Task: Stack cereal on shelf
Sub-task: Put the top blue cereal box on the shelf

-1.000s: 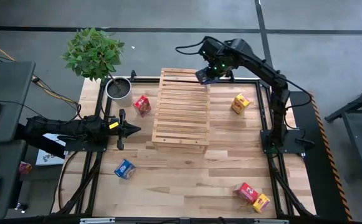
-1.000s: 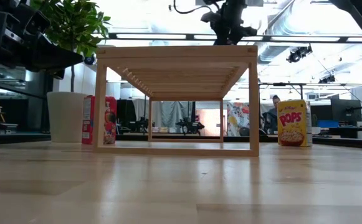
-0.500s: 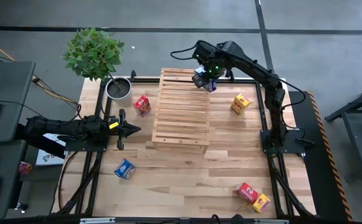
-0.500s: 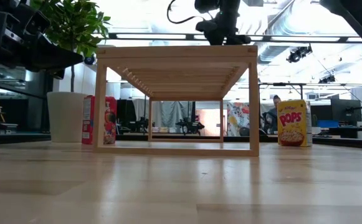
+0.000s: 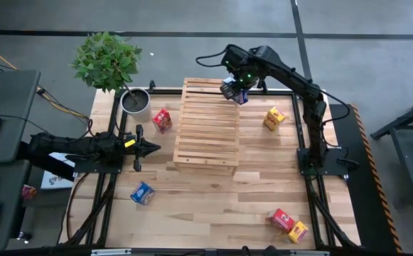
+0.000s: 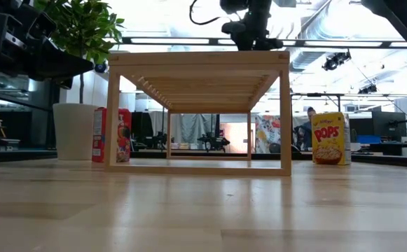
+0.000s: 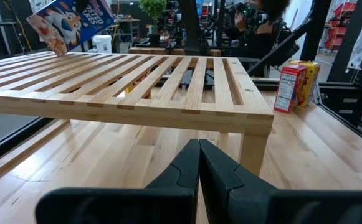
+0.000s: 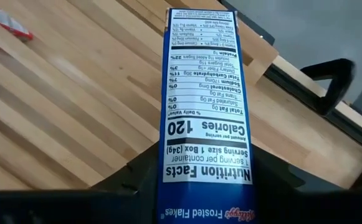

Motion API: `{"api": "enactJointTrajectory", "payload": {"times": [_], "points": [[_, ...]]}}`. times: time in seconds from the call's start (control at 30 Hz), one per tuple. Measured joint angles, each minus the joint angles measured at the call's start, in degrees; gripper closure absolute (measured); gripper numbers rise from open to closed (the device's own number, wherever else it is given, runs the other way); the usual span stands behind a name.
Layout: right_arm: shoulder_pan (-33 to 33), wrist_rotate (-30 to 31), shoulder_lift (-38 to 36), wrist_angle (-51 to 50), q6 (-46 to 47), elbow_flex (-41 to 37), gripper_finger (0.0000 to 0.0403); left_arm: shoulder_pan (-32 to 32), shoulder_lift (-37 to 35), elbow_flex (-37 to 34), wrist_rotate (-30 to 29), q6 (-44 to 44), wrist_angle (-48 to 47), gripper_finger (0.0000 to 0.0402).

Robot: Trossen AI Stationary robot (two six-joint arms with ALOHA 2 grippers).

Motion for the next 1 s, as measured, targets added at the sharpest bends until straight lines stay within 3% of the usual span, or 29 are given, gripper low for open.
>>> {"api": "enactJointTrajectory", "payload": {"times": [0.3,0.77,1.0], "points": [[-0.42,-9.03,-2.67,-0.31,-0.54,0.0,0.0331,0.0,-0.02,0.02,0.0,0.0,0.0,0.0401],[1.18,-20.6,-8.9,-0.26,4.17,0.02,0.033,0.0,0.0,0.01,0.0,0.0,0.0,0.0401],[6.03,-25.82,-8.9,-0.24,0.18,0.02,0.033,0.0,-0.02,0.0,0.0,0.0,0.0,0.0401]]}}
